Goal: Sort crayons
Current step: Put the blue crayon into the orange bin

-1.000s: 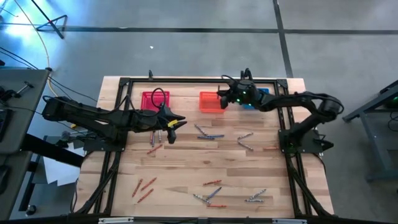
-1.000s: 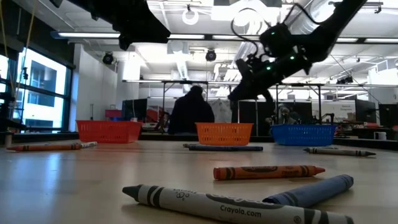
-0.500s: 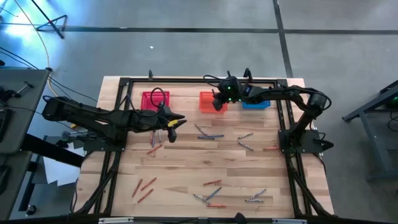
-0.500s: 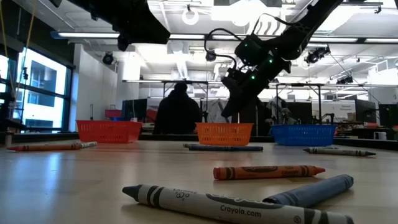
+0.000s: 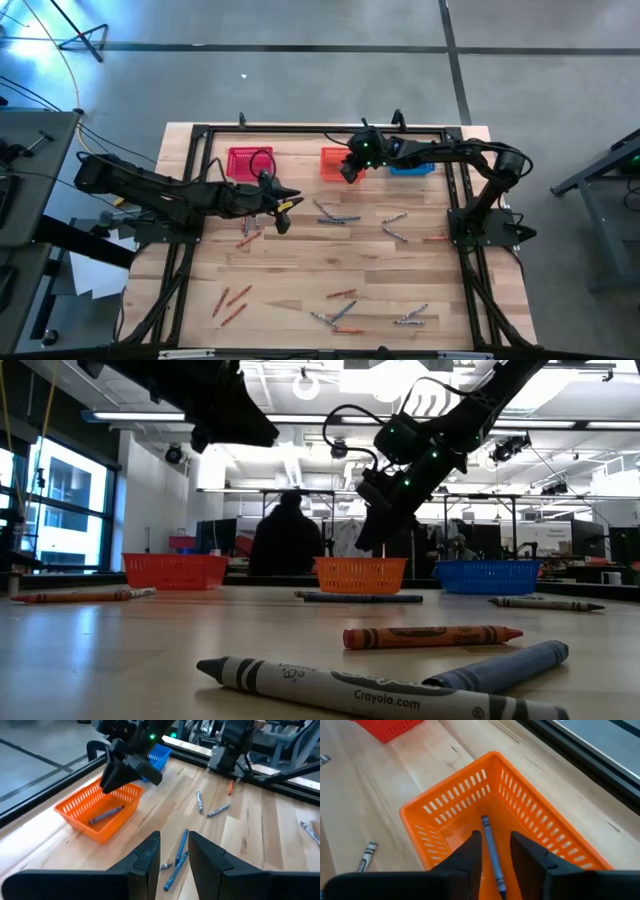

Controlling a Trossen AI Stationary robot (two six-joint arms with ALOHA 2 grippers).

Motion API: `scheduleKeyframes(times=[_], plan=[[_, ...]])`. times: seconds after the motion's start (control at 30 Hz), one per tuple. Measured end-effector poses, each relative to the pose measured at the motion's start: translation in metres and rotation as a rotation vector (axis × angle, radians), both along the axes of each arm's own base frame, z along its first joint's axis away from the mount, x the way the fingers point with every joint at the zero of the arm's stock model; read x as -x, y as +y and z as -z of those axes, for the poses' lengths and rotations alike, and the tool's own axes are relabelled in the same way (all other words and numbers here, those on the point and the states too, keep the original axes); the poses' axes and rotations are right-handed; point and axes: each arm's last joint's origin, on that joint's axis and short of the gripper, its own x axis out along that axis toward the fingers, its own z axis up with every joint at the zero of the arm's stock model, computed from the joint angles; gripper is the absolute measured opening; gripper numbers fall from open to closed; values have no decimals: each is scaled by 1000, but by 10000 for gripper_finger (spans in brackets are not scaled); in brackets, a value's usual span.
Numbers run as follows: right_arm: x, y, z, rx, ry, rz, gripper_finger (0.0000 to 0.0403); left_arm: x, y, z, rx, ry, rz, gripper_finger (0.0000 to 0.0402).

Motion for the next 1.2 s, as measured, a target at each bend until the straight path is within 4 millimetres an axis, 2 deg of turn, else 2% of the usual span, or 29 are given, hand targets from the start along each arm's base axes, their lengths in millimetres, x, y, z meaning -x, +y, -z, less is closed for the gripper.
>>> scheduleKeyframes(times=[0.2,0.4,0.5,0.6,0.8,1.03,1.2], plan=[[2,1,-3,-2,4,0,113,-7,-1,6,1,-1,3,87],[18,9,-29,-19,4,-13,113,-4,-1,0,-1,-27,10,87],[30,22,-43,-110,18,-82,113,-2,-1,-2,1,-28,16,87],[39,43,-48,-212,82,-147,113,-2,-3,-1,-4,-17,51,87],[42,85,-39,-196,303,-209,113,-2,-3,0,2,-3,72,87],[31,116,-34,-120,339,-393,114,-2,-2,1,-15,13,76,87],[19,130,-21,-61,359,-524,114,-2,-2,1,-15,15,76,87]])
